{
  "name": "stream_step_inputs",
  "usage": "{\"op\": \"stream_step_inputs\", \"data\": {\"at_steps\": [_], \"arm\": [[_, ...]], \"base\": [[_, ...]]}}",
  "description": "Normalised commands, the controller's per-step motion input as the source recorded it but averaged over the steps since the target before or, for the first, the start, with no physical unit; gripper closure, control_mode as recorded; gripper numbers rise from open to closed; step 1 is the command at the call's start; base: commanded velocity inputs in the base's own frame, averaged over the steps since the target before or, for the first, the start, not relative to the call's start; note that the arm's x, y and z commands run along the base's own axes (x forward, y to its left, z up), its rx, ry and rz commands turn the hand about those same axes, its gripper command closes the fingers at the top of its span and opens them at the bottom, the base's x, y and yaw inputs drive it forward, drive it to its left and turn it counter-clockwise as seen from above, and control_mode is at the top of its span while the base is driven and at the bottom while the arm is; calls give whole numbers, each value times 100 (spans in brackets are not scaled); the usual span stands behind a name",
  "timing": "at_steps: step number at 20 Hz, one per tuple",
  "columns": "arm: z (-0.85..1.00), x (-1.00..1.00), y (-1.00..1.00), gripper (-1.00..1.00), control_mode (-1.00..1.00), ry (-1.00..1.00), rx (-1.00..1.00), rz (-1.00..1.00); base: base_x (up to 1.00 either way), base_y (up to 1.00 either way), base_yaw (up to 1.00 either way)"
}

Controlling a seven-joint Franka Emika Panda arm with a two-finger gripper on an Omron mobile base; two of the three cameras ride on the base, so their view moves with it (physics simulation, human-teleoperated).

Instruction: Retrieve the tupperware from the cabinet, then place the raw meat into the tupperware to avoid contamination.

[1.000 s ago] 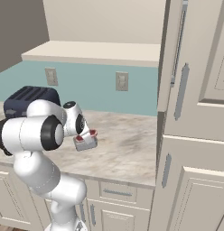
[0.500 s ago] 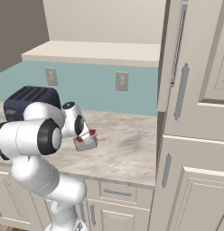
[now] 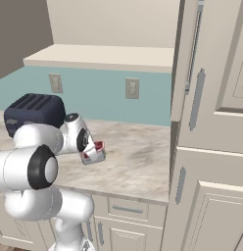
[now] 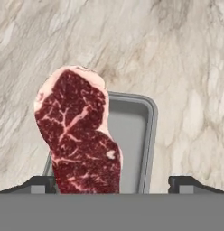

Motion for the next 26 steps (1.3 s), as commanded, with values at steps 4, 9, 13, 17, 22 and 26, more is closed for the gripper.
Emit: {"op": "stream_step_inputs", "data": {"at_steps": [4,9,13,17,22,26], "arm": [[4,-22,0,-100,-100,-1,0,0],[30,-24,-3,-100,-100,-1,0,0],[52,-34,-12,-100,-100,0,0,0],[57,-42,-13,-100,-100,0,0,0],[25,-52,0,-100,-100,0,0,0],[22,-50,10,-100,-100,-4,0,4]], "base": [[0,0,0],[0,0,0],[0,0,0],[0,0,0],[0,0,0],[0,0,0]]}}
